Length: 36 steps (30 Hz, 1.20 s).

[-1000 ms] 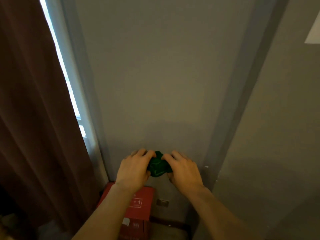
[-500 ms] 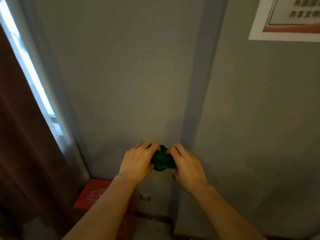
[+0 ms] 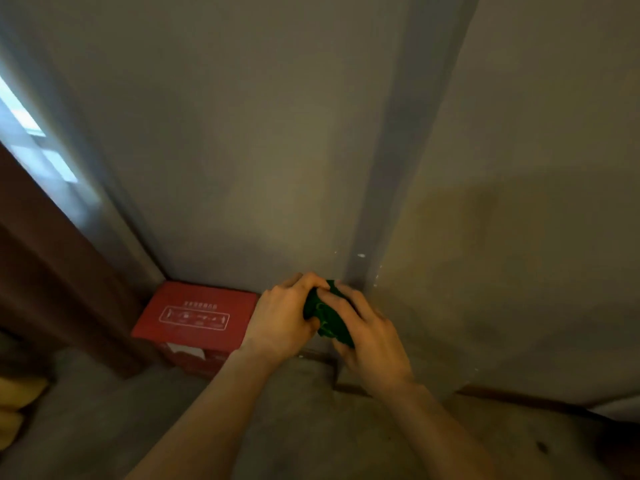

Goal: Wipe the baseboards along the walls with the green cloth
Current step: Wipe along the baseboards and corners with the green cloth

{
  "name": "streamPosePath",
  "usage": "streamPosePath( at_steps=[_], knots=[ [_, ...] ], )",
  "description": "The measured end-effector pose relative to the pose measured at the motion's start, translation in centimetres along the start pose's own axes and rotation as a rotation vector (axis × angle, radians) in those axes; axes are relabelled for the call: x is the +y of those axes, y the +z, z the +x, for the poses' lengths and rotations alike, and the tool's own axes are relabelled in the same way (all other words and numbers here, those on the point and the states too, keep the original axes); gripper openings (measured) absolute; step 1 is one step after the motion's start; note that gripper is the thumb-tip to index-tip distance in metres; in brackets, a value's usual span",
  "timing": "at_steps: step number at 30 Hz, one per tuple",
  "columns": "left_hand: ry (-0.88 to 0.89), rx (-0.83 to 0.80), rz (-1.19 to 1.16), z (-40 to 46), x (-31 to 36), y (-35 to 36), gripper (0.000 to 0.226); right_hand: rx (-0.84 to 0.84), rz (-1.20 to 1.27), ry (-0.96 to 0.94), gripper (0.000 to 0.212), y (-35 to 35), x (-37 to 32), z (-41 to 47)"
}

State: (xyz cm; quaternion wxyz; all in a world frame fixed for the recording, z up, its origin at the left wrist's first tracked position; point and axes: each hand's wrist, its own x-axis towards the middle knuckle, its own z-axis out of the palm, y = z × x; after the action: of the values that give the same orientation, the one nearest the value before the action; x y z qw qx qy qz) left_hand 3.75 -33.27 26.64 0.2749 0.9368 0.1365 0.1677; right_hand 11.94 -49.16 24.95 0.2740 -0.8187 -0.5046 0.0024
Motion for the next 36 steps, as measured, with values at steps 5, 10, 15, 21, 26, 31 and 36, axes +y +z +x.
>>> streamPosePath(
  at_steps=[5,10,15,21,26,31,36],
  knots=[
    [-0.080,-0.028,-0.122,-0.4,-6.7,5.1,0.046,-0.033,-0.029,0.044,0.079,7.4,2.0,1.1],
    [-0.130,-0.089,-0.168,-1.5,-14.8,11.5,0.043,-0.071,-0.035,0.079,0.045,16.7,5.4,1.5],
    [-0.155,-0.149,-0.125,-3.2,-22.1,19.8,0.047,-0.126,-0.037,0.166,0.049,26.9,10.4,0.4],
    [-0.162,-0.186,-0.049,-6.4,-30.5,32.6,0.049,-0.180,-0.013,0.186,0.058,39.2,18.4,-2.7],
    [-0.145,-0.209,-0.045,-9.6,-38.6,44.7,0.055,-0.261,-0.024,0.220,0.063,50.9,26.3,-6.6],
    [-0.204,-0.233,0.094,-12.6,-47.7,55.4,0.077,-0.308,-0.092,0.274,0.058,62.0,33.5,-9.8],
    [-0.240,-0.230,0.226,-13.6,-55.4,63.5,0.110,-0.273,-0.215,0.252,0.063,70.6,38.8,-9.8]
  ],
)
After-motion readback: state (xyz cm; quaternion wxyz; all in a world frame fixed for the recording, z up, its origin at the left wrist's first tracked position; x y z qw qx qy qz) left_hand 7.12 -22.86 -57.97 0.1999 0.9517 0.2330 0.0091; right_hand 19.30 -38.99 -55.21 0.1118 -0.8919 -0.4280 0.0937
